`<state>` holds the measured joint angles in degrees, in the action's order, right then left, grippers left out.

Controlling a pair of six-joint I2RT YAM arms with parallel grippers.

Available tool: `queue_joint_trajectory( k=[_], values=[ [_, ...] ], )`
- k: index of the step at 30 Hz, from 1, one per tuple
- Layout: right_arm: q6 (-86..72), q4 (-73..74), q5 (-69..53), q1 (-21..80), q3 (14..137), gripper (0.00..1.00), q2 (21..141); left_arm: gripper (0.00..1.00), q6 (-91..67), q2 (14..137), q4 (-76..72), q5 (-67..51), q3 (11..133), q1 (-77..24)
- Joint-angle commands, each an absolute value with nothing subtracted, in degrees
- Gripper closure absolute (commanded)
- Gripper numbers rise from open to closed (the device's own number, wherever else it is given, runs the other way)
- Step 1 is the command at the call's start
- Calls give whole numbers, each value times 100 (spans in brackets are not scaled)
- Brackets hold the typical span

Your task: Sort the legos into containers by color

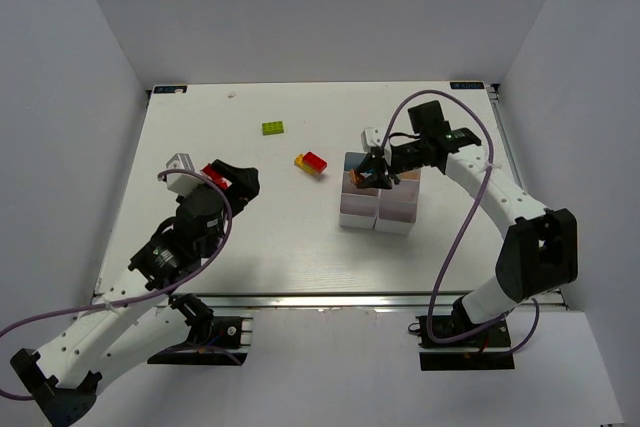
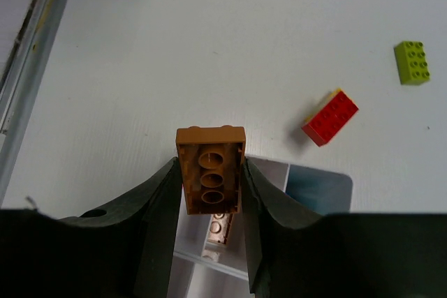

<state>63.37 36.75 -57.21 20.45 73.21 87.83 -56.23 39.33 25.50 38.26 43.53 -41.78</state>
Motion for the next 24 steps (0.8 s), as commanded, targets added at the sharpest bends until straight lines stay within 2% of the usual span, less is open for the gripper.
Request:
queue_joint_trajectory(
  k=[1,9,15,19,24],
  values=[
    [6873,3824,-5898,2232,7216,100,8788,2,-5704,3885,2549,3814,4289,-4166],
    [6206,3015,-5441,2268,7040,99,9122,2,-5783,3841,2584,3832,4254,-4166],
    [6117,2751,-5177,2268,7102,84,9316,2,-5766,3937,2523,3797,4280,-4166],
    [6170,2655,-5063,2276,7023,65,9281,2,-5748,4025,2452,3736,4289,-4166],
    [6135,2453,-4896,2276,6847,57,9255,2,-5678,4227,2312,3569,4359,-4166]
  ],
)
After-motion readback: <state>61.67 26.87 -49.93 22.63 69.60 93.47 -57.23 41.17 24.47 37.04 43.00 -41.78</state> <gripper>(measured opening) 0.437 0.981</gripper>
